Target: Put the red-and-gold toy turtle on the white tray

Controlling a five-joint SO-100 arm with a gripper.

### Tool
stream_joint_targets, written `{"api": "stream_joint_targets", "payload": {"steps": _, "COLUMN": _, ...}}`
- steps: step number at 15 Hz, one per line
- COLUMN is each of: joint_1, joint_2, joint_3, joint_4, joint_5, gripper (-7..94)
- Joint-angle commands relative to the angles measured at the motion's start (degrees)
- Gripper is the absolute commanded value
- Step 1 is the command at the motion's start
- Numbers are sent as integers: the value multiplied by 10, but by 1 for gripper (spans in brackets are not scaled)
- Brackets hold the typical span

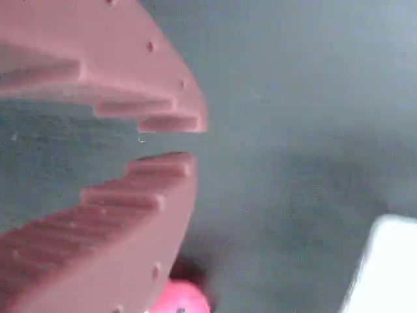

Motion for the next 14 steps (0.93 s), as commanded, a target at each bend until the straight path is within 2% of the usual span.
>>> {"api": "stream_joint_targets", "payload": {"steps": 1, "joint_1": 10, "joint_2": -189, "joint_3": -238, "joint_4": 36, "joint_5": -81, "gripper": 0}}
{"api": "stream_joint_targets", "payload": {"steps": 6, "joint_1": 54, "joint_2": -467, "joint_3": -596, "joint_4": 160, "joint_5": -198, "gripper": 0}}
{"api": "stream_joint_targets", "payload": {"steps": 8, "joint_1": 75, "joint_2": -548, "joint_3": -679, "joint_4": 161, "joint_5": -207, "gripper": 0}}
{"api": "stream_joint_targets", "payload": {"steps": 11, "joint_1": 109, "joint_2": -730, "joint_3": -876, "joint_4": 223, "joint_5": -212, "gripper": 0}}
{"api": "stream_joint_targets", "payload": {"steps": 14, "joint_1": 145, "joint_2": -822, "joint_3": -973, "joint_4": 245, "joint_5": -262, "gripper": 0}}
